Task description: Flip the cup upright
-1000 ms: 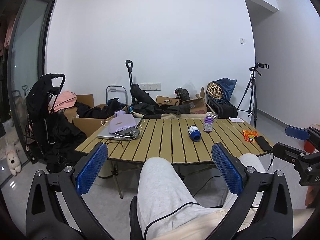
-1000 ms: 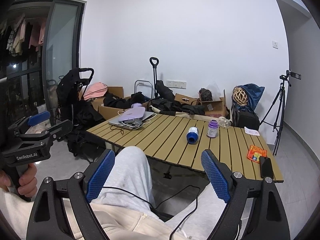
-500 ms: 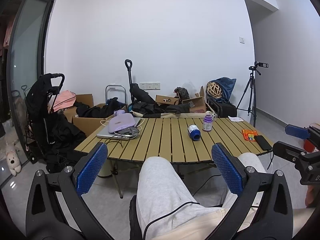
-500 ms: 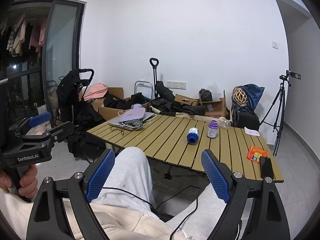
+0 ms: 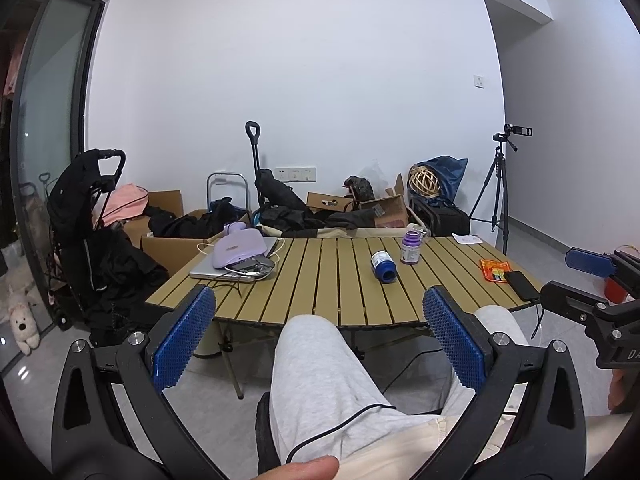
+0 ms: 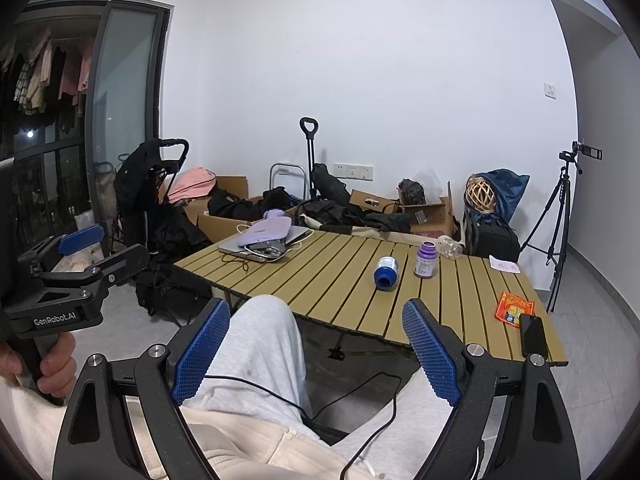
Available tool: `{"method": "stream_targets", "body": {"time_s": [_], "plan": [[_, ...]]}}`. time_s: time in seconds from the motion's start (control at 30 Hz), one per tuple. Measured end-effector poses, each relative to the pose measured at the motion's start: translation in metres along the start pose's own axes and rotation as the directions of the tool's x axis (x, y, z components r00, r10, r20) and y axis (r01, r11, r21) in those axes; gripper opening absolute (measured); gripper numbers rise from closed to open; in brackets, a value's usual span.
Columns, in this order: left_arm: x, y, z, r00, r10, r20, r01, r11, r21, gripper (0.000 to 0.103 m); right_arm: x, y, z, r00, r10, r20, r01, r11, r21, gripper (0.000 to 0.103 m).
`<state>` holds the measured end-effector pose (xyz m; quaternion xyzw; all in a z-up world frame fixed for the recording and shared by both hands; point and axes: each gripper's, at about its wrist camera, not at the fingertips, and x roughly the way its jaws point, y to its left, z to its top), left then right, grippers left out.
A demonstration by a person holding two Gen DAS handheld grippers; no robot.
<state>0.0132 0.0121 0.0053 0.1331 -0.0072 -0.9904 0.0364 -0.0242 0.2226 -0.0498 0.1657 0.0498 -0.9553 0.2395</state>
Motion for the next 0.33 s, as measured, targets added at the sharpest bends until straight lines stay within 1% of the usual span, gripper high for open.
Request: {"method": "stream_targets", "body": {"time_s": [0.33], "plan": [[0.0007,-0.0015,-0.0013,1.000,0.007,-0.002,-0.007,1.000,0.002,0.103,-0.0013,0.0013,-0.0012,1.000,0.001,0.002,-0.001,1.000,-0.003,0.092]]}}
